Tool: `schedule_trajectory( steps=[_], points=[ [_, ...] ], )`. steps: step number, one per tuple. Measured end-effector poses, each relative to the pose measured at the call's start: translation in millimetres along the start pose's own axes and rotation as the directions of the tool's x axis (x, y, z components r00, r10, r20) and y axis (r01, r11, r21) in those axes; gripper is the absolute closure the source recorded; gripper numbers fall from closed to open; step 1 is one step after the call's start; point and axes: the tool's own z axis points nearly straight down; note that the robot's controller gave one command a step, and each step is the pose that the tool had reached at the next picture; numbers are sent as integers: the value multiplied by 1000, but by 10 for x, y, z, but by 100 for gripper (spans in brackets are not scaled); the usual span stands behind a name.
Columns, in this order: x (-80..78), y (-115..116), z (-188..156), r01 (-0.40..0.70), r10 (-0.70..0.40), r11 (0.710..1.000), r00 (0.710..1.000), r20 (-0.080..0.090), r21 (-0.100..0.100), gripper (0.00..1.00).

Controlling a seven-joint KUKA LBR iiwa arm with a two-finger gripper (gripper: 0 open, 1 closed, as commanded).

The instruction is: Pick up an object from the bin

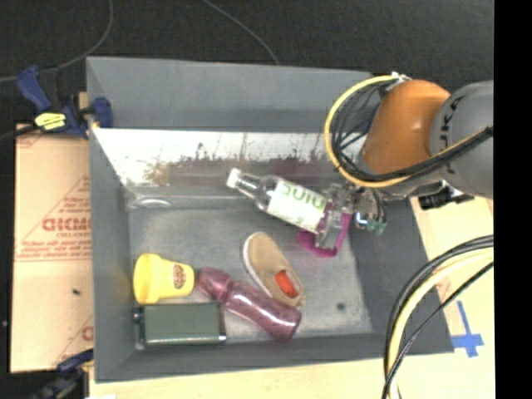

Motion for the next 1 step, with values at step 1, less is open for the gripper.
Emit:
schedule_trajectory(
  steps=[1],
  points=[
    [54,-58,720,-1,1,1000,1000,0,2,100]
  ],
)
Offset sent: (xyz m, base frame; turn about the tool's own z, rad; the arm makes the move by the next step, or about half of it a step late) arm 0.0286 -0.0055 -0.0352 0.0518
